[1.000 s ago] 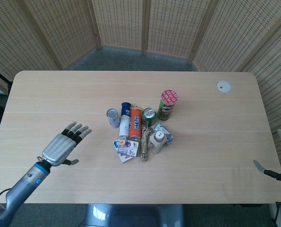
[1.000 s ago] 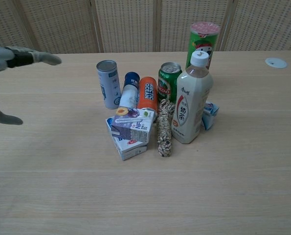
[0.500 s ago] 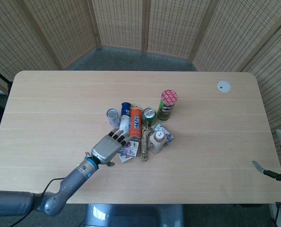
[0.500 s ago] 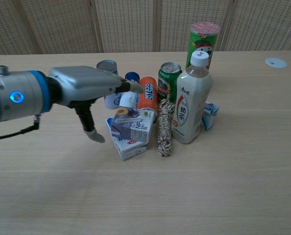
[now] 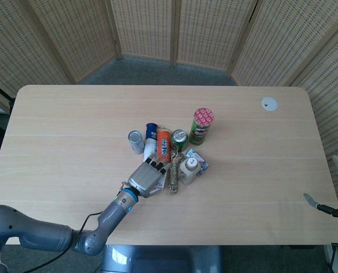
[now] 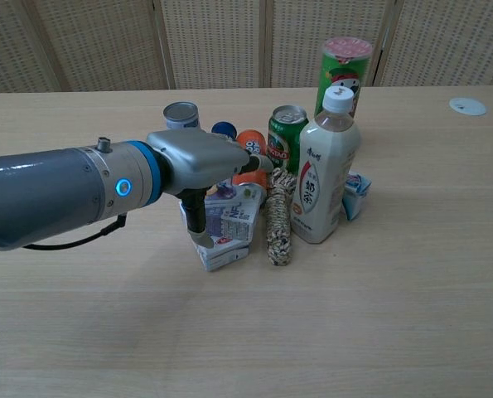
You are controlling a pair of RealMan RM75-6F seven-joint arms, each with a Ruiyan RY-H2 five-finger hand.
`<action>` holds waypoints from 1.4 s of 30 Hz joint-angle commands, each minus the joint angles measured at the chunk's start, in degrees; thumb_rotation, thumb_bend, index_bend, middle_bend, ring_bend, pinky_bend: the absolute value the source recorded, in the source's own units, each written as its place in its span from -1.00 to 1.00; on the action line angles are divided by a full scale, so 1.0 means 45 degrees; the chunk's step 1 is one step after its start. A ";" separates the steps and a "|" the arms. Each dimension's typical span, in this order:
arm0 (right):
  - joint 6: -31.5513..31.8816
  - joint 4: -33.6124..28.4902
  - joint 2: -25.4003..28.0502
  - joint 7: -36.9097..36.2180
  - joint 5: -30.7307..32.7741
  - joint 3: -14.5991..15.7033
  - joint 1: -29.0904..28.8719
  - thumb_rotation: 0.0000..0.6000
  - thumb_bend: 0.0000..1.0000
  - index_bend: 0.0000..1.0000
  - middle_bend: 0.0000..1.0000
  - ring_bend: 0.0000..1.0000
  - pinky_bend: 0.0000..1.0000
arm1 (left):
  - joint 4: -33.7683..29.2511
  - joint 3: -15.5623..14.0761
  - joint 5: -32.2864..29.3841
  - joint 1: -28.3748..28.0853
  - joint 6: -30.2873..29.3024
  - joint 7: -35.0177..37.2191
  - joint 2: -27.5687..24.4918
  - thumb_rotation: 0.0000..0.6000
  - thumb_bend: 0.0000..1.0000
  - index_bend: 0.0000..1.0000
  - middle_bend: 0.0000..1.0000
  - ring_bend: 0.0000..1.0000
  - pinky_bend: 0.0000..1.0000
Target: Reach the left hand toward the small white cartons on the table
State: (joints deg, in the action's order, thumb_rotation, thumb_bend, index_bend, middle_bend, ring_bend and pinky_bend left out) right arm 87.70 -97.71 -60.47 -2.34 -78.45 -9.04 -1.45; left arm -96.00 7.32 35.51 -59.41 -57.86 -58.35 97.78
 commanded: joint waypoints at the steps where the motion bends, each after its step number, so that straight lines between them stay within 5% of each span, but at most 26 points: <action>1: -0.0033 0.0013 0.0013 -0.0067 -0.0020 0.0017 -0.0004 0.59 -1.00 -1.00 -1.00 -1.00 -1.00 | 0.0245 -0.0130 -0.0057 -0.0068 -0.0154 0.0093 0.0237 1.00 -1.00 -1.00 -1.00 -1.00 -1.00; 11: -0.0081 0.0007 0.0057 -0.0282 -0.0050 0.0035 -0.0006 0.58 -1.00 -1.00 -1.00 -1.00 -1.00 | 0.1201 -0.0354 0.0183 -0.0113 -0.0837 0.0259 0.1084 1.00 -1.00 -0.96 -1.00 -1.00 -0.98; 13: -0.0101 0.0017 0.0065 -0.0327 -0.0040 0.0033 -0.0010 0.58 -1.00 -1.00 -1.00 -1.00 -1.00 | 0.1436 -0.0403 0.0485 -0.0085 -0.1178 0.0228 0.1324 1.00 -1.00 -0.66 -0.83 -0.82 -0.75; 16: -0.0120 0.0029 0.0068 -0.0384 -0.0044 0.0035 -0.0017 0.59 -1.00 -1.00 -1.00 -1.00 -1.00 | 0.1764 -0.0543 0.0817 0.0010 -0.1546 0.0142 0.1640 1.00 -1.00 0.02 -0.19 -0.20 -0.19; 21: -0.0140 0.0038 0.0068 -0.0404 -0.0053 0.0051 -0.0021 0.59 -1.00 -1.00 -1.00 -1.00 -1.00 | 0.2009 -0.0608 0.0817 0.0098 -0.1735 -0.0121 0.1940 1.00 -1.00 0.36 0.16 0.12 0.12; 30: -0.0220 0.0087 0.0097 -0.0505 -0.0015 0.0054 -0.0039 0.59 -1.00 -1.00 -1.00 -1.00 -1.00 | 0.0814 -0.0094 0.1626 0.0325 -0.2298 0.0193 0.1140 1.00 -1.00 0.39 0.20 0.17 0.18; 42: -0.0186 -0.0008 0.0154 -0.0522 0.0012 0.0057 -0.0005 0.58 -1.00 -1.00 -1.00 -1.00 -1.00 | -0.3693 0.1670 0.2231 0.0115 -0.3922 -0.1127 -0.2510 1.00 -1.00 0.38 0.18 0.17 0.18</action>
State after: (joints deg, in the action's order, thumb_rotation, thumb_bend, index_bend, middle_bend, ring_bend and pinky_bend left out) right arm 86.87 -97.75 -59.79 -4.68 -78.39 -8.79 -1.48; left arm -109.19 12.68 45.41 -58.43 -73.62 -61.26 89.78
